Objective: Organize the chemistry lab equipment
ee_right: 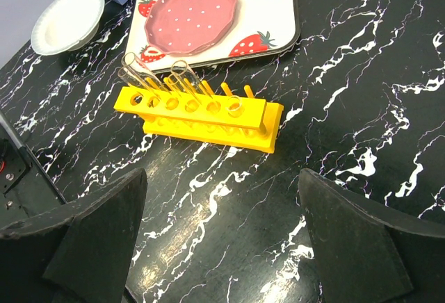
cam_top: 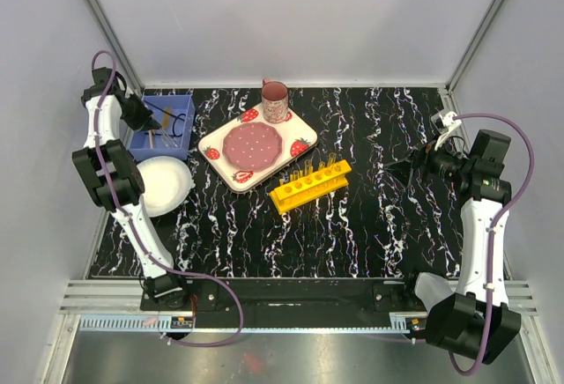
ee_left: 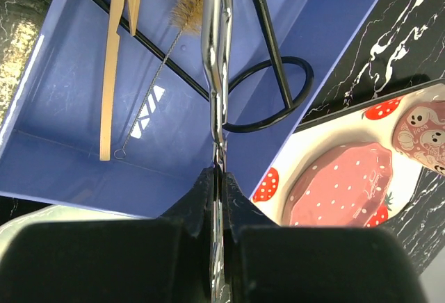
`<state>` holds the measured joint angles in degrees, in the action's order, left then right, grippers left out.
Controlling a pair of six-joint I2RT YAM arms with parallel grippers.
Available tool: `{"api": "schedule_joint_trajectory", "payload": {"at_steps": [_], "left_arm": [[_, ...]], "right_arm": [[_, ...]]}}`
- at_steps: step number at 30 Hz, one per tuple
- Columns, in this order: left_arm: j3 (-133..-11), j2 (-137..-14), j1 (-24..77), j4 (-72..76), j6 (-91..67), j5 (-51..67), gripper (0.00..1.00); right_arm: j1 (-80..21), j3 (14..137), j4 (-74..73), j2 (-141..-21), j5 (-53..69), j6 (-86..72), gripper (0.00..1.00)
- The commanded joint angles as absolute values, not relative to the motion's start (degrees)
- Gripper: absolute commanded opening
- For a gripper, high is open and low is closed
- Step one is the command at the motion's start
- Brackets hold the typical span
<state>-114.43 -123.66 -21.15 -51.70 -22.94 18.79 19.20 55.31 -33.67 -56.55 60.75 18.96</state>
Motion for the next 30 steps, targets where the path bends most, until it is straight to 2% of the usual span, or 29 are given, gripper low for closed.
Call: {"api": "schedule_joint_trajectory", "payload": {"at_steps": [1, 8, 11, 16, 20, 24, 25, 26, 28, 30], "left_arm": [[-117.77, -124.1, -21.97, -50.54, -24.52, 22.41, 0.03], [-118.3, -125.68, -21.97, -50.62, -25.22, 22.15, 0.12], [-118.65, -125.6, -21.97, -50.62, -25.31, 21.19, 0.2], [-118.65, -122.88, -21.97, -50.54, -25.05, 19.08, 0.38], [-116.02, -117.44, -21.97, -48.44, -24.87, 18.19, 0.45], [-106.3, -105.95, -21.88, -43.17, -24.61, 20.21, 0.54], [-103.91, -103.82, -21.97, -40.46, -24.26, 21.17, 0.59], [-101.54, -101.1, -21.8, -39.04, -24.08, 21.7, 0.69], [-95.56, -94.68, -21.8, -35.97, -23.73, 22.93, 0.77], [-88.81, -90.46, -21.62, -32.62, -24.25, 26.27, 0.99]], "right_arm": [[19.51, 56.43, -32.52, -56.78, 61.79, 18.28, 0.95], [19.6, 56.43, -32.61, -56.78, 61.87, 18.28, 0.95], [19.69, 56.42, -32.61, -56.87, 61.96, 18.28, 0.95], [19.86, 56.42, -32.52, -56.87, 61.96, 18.28, 0.95], [19.95, 56.25, -32.69, -56.87, 61.7, 18.63, 0.95], [20.04, 56.16, -33.05, -56.78, 60.12, 20.21, 0.95], [19.95, 56.16, -33.05, -56.69, 59.68, 20.48, 0.95], [19.95, 55.9, -33.05, -56.34, 59.33, 20.74, 0.95], [20.04, 55.81, -32.96, -55.99, 58.89, 21.35, 0.96], [20.04, 56.69, -33.05, -56.07, 58.71, 21.18, 0.96]]}}
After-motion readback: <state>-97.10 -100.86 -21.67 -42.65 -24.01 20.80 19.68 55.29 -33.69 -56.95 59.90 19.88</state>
